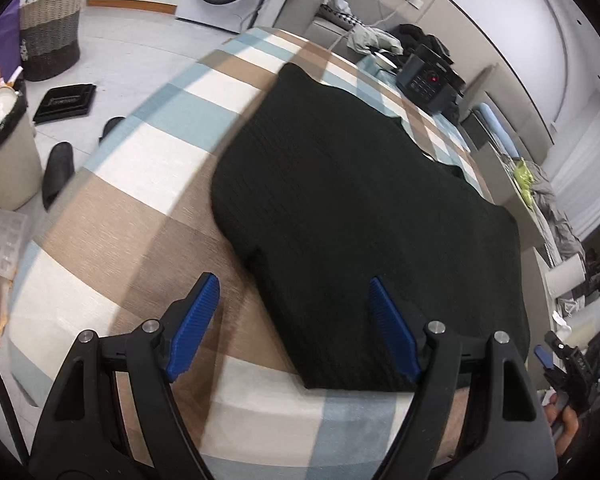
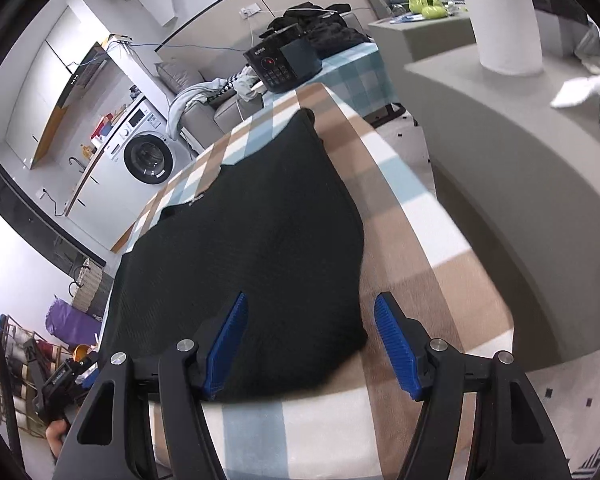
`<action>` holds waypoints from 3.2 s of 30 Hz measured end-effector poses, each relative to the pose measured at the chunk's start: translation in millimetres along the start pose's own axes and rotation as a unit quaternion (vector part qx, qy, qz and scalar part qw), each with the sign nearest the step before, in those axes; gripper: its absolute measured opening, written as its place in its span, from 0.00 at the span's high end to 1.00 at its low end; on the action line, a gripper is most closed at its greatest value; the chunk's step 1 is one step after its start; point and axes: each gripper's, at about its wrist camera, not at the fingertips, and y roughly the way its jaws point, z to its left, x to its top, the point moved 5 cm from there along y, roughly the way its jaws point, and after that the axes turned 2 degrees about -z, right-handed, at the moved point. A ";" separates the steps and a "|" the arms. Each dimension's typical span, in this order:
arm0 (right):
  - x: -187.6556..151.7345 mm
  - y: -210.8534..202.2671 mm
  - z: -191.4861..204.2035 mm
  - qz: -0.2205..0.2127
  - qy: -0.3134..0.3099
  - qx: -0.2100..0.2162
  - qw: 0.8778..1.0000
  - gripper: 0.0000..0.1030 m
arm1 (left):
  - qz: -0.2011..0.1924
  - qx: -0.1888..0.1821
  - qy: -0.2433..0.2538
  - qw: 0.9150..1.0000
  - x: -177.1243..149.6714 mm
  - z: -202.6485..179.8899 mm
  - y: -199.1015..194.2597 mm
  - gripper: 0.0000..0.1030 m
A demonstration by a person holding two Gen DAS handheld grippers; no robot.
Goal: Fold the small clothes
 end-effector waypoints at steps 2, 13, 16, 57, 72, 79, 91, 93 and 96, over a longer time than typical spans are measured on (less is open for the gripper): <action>-6.4 7.1 -2.8 0.008 0.006 -0.003 1.000 0.36 | -0.004 0.003 0.003 1.000 -3.1 -3.4 0.0 0.42; 3.7 16.5 32.3 -0.038 -0.066 -0.017 0.997 0.90 | -0.045 -0.005 -0.003 0.999 -1.2 -2.4 -12.4 0.97; 3.0 22.2 22.7 -0.024 -0.063 -0.055 0.996 0.91 | -0.041 -0.002 -0.001 0.999 -3.7 2.1 -17.1 0.97; 15.2 25.1 32.4 -0.013 -0.075 -0.066 0.995 0.61 | 0.003 -0.080 -0.075 0.994 1.1 21.9 -5.2 0.69; 18.3 29.5 31.4 -0.011 -0.075 -0.078 0.994 0.61 | -0.040 -0.078 -0.069 0.994 27.7 25.7 19.2 1.00; 19.8 35.4 34.7 -0.008 -0.074 -0.083 0.994 0.61 | -0.057 -0.073 -0.050 0.995 25.4 35.2 -7.9 1.00; 19.7 25.8 26.0 -0.015 -0.060 -0.087 0.994 0.56 | -0.034 -0.043 -0.039 0.998 -0.4 55.0 -18.4 1.00; 20.3 21.7 20.6 -0.020 -0.052 -0.086 0.995 0.54 | -0.035 -0.039 -0.037 0.998 -3.3 54.9 -22.1 1.00; 17.7 15.9 9.9 -0.018 -0.037 -0.075 0.996 0.53 | -0.043 -0.011 -0.037 0.998 -4.6 62.5 -30.1 1.00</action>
